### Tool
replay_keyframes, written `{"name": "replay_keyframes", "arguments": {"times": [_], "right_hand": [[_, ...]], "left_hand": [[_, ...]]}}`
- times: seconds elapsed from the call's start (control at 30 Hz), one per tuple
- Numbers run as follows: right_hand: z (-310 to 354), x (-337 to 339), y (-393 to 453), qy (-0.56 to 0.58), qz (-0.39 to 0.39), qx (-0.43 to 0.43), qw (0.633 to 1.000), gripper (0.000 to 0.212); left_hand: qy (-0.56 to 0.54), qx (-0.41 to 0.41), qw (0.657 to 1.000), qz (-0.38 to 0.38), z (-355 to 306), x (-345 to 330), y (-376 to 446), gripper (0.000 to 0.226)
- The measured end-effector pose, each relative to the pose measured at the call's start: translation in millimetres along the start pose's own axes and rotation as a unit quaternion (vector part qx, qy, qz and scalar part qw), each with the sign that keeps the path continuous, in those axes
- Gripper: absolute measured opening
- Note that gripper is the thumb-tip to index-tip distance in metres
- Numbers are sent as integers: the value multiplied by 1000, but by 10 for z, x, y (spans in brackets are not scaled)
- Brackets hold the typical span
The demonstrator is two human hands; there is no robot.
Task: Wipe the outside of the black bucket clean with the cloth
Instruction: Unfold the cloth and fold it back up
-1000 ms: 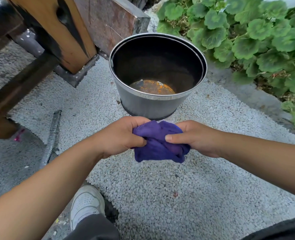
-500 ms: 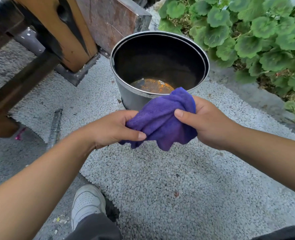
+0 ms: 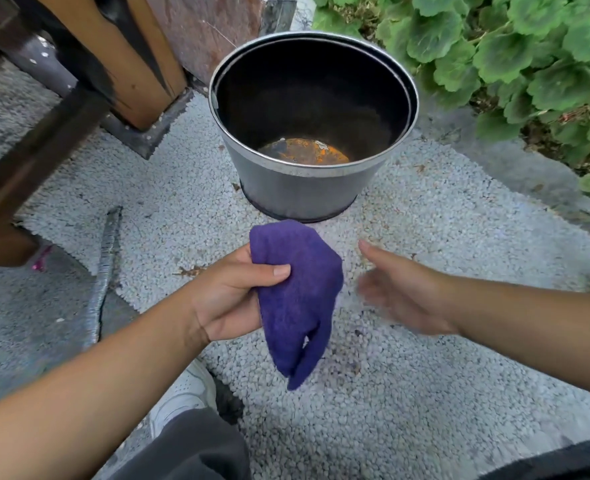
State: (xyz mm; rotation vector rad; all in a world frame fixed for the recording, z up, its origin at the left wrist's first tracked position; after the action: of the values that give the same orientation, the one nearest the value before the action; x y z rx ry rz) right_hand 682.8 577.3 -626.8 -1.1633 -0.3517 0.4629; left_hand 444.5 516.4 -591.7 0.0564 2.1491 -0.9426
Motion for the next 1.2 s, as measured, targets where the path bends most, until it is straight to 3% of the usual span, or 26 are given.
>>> {"name": "replay_keyframes", "arguments": {"times": [0.07,0.13,0.23,0.3,0.37,0.43,0.5,0.63,0.73,0.8,0.87,0.93,1.0,1.1,1.2], "right_hand": [[-148,-157,15,15,134,-49,990,125],[-166,-318,20,31,199,-44,979,124],[-21,-471,-24,73,210,18,975,105],[53,-501,-73,108,216,60,968,97],[110,-510,-105,155,238,108,953,111],[205,-520,-156,185,273,162,930,128],[309,-508,-218,193,293,195,916,126],[392,-366,-248,221,172,223,934,53],[346,-202,-221,223,67,236,943,38],[315,-128,-197,183,13,244,952,33],[312,-94,-182,154,-42,265,951,30],[324,-71,-165,152,-99,291,939,41],[361,-40,-166,128,-113,327,930,53],[414,28,-178,26,-123,385,914,44],[434,92,-183,-46,-138,399,905,47]], "left_hand": [[-4,-7,1000,-17,-22,19,-36,56],[-1,-23,1000,-5,-34,32,-72,50],[-23,-21,999,21,-60,75,-112,50],[-71,6,994,86,-93,72,-152,45],[-121,28,984,132,-108,59,-163,41],[-137,33,981,130,-99,22,-160,40],[-100,13,990,100,-79,9,-134,38],[-33,-26,999,-5,-93,57,-86,46],[107,-60,983,-136,-164,126,-43,38],[288,-97,929,-211,-209,153,-49,28],[459,-152,828,-282,-219,172,-34,16],[526,-205,753,-339,-188,143,5,18],[474,-226,774,-353,-129,105,45,45],[422,-267,799,-335,-125,94,57,78],[401,-308,814,-285,-160,90,25,73]]}}
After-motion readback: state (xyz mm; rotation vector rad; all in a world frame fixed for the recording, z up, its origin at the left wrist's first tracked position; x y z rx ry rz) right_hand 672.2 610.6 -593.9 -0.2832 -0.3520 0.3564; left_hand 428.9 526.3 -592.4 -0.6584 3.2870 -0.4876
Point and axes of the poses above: each hand's wrist, its own y-axis towards the middle knuckle, its own x-axis out of the back of the hand, z = x × y, the point moved 1 cm from there along y, towards the middle knuckle, and after that the axes turned 11 degrees about -z, right-handed, at the moved point
